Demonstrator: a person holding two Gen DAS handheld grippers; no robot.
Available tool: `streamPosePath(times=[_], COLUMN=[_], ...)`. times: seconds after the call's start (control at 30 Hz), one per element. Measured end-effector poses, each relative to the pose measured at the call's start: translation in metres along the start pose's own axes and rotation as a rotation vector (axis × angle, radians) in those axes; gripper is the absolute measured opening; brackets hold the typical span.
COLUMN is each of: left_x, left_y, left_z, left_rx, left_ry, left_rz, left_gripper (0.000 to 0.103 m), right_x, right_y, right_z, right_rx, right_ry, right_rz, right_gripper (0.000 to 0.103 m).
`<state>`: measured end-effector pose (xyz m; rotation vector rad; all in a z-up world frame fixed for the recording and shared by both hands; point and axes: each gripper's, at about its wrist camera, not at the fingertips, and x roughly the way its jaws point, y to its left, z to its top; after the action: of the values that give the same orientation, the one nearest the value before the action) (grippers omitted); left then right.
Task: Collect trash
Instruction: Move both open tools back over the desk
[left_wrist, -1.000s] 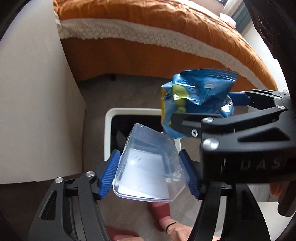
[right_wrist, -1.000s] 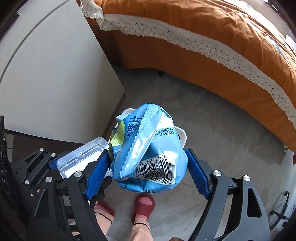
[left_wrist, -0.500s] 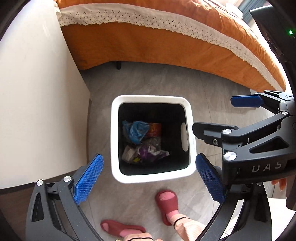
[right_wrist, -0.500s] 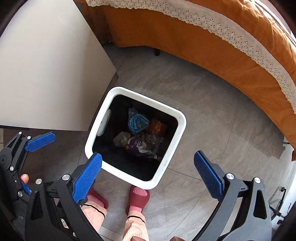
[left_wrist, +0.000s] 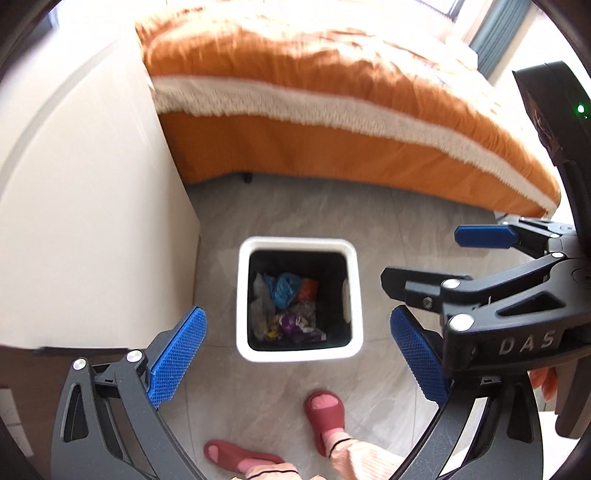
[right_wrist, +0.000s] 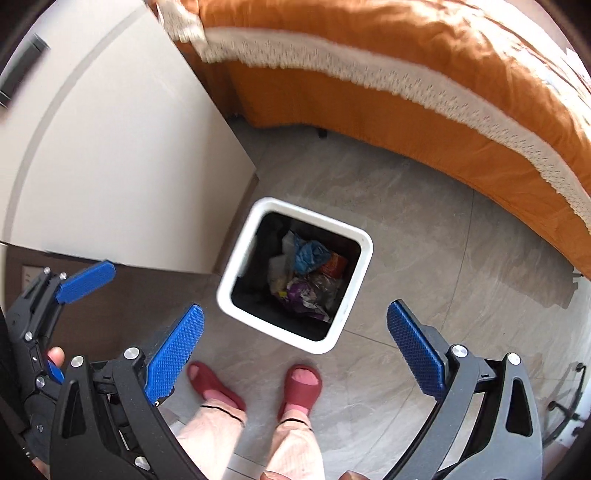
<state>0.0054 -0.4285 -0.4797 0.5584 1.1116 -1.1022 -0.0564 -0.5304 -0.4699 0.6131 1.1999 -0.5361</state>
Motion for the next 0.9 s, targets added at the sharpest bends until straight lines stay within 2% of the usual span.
streamPosePath(times=[0.2, 0.3, 0.53, 0.7, 0.9], left_x=[-0.064, -0.097, -0.166, -0.209, -0.275], left_y=[-0.011, -0.017, -0.016, 0.004, 0.045], left_z=[0.019, 0.030, 0.037, 0.029, 0.021], left_rx=[-0.019, -0.029, -0.117, -0.176, -0.271], left_ry=[-0.095, -0.139, -0.228, -0.299, -0.403], left_rz=[0.014, 0.045, 0.074, 0.159, 0.245], left_gripper=[0.098, 0.098, 0.098, 0.098, 0.098], right_x=[-0.074, -0.105, -0.177, -0.212, -0.242], right_y=[0.009, 0.014, 0.042, 0.073, 0.137], right_z=[0.010, 0.014, 0.026, 0.033, 0.047], right_rx=[0.002, 0.000, -0.105, -0.191, -0.298], right_ry=[-0.121, -0.158, -0.258, -0.326, -0.369], right_rz=[0.040, 0.067, 0.140, 0.218, 0.283], right_gripper=[0.099, 0.099, 0.099, 0.099, 0.099])
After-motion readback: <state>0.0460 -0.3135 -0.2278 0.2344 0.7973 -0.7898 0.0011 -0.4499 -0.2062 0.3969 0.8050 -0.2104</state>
